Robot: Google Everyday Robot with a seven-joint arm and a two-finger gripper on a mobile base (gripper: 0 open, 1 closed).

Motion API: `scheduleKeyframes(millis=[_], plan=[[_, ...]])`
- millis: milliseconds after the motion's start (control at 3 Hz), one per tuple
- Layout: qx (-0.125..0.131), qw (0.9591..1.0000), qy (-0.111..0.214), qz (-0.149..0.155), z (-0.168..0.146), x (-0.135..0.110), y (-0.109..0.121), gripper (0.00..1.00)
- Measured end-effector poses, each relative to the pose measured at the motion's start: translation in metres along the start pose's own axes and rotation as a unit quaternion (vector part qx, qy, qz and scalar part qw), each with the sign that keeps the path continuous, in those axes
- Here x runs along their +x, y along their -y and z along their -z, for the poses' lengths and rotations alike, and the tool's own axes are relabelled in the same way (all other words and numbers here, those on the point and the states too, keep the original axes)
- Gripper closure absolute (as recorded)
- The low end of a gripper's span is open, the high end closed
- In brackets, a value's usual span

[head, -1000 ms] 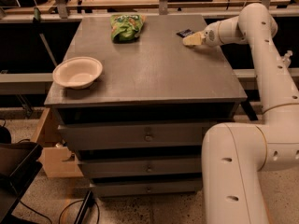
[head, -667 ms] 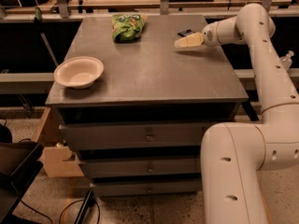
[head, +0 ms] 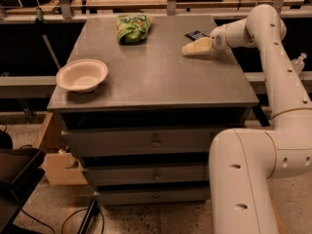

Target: Move rxbar blueberry near paper bowl

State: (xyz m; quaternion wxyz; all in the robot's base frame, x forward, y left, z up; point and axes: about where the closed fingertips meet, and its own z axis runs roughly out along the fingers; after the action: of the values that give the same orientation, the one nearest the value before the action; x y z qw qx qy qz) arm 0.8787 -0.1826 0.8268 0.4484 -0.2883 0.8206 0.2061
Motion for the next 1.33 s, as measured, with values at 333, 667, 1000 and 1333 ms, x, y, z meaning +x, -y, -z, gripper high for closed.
scheduleKeyframes(millis=[333, 667, 1000, 1333], plan=[[0.0, 1.0, 0.0, 0.0, -0.0005, 0.0002, -0.0002, 0.0], [-0.003, 1.0, -0.002, 0.0, -0.0046, 0.0016, -0.0017, 0.18], [-0.004, 1.0, -0.003, -0.001, -0.0065, 0.0013, -0.003, 0.49], [-0.004, 1.0, -0.003, -0.001, -0.0042, -0.0026, -0.0034, 0.72]])
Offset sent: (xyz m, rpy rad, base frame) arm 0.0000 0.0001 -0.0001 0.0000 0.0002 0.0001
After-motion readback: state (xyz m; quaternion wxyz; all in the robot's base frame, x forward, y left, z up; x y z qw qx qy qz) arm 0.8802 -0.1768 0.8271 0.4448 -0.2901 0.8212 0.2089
